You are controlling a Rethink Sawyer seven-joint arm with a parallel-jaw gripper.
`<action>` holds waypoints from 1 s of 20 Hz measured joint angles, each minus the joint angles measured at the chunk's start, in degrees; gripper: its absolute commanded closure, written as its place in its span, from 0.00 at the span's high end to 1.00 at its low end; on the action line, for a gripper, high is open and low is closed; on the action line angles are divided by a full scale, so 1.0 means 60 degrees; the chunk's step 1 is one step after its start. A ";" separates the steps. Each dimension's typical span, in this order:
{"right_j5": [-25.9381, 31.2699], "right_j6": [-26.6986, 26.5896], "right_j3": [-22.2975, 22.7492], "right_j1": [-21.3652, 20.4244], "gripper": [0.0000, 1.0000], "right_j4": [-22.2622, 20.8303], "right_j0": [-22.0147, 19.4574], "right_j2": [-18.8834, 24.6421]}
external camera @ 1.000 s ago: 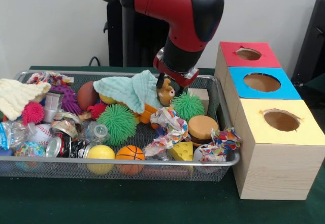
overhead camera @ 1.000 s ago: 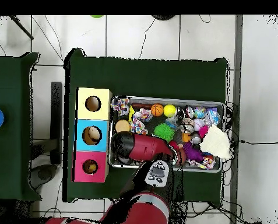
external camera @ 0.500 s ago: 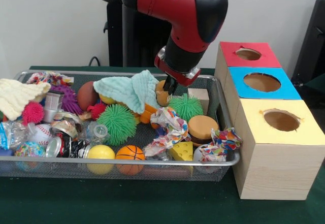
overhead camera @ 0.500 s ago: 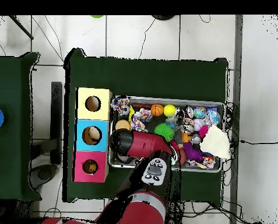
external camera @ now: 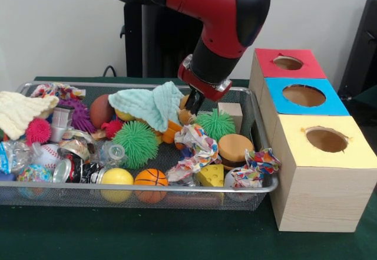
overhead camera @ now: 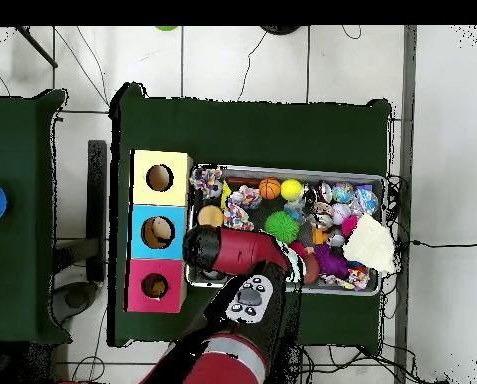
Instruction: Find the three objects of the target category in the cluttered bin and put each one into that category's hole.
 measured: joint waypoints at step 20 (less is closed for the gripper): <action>-0.0063 0.0000 -0.0030 0.0273 1.00 0.0016 -0.0042 -0.0365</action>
